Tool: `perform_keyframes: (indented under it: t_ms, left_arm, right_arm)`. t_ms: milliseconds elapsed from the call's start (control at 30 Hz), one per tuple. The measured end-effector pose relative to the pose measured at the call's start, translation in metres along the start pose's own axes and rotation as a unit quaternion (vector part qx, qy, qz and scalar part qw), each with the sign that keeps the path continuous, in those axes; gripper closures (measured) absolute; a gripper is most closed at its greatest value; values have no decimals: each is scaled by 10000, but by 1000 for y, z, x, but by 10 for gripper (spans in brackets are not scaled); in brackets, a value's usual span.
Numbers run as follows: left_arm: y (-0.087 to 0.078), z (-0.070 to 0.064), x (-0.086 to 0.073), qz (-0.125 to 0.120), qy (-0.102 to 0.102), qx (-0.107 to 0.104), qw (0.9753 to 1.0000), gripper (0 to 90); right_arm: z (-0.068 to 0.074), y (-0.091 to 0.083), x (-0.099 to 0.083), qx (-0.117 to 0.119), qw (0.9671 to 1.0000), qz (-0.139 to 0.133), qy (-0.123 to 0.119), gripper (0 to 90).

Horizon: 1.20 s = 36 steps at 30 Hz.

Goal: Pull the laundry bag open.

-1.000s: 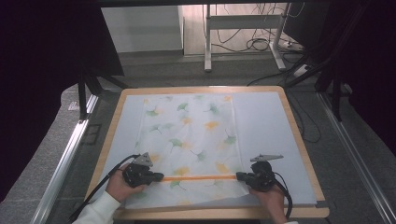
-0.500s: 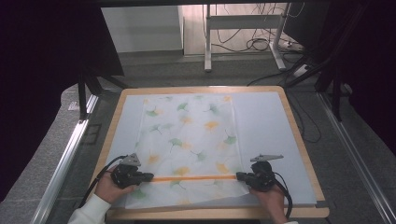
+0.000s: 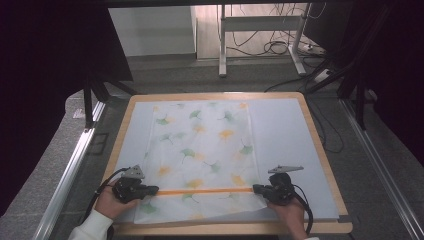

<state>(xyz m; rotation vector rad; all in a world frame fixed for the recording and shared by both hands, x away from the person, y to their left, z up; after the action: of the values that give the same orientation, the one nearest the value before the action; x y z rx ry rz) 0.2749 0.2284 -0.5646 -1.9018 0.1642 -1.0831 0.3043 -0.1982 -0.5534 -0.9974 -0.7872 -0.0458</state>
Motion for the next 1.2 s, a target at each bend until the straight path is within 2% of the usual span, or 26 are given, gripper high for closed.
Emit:
perform_keyframes:
  t_ms: [567, 800, 1200]
  left_arm:
    - [-8, 7, -9, 10, -72, 52, 10000, 900]
    - [-17, 16, -19, -75, -266, 109, 9996, 900]
    - [-23, 21, -26, -167, -307, 152, 9993, 900]
  right_arm:
    - [0, 0, 0, -10, 10000, -16, -9, 898]
    - [0, 0, 0, -1, 10000, -20, 0, 898]
    - [-1, 0, 0, 43, 10000, -50, 16, 898]
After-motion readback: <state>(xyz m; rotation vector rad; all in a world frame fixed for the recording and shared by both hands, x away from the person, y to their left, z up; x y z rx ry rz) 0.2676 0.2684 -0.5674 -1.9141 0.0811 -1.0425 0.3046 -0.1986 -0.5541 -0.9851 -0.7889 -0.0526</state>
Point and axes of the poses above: each handheld gripper's, and its own axes: y roughly forward along the jaws, x roughly out of its top, z roughly to its left, the point moved 4 cm from there along y, roughly forward along the jaws
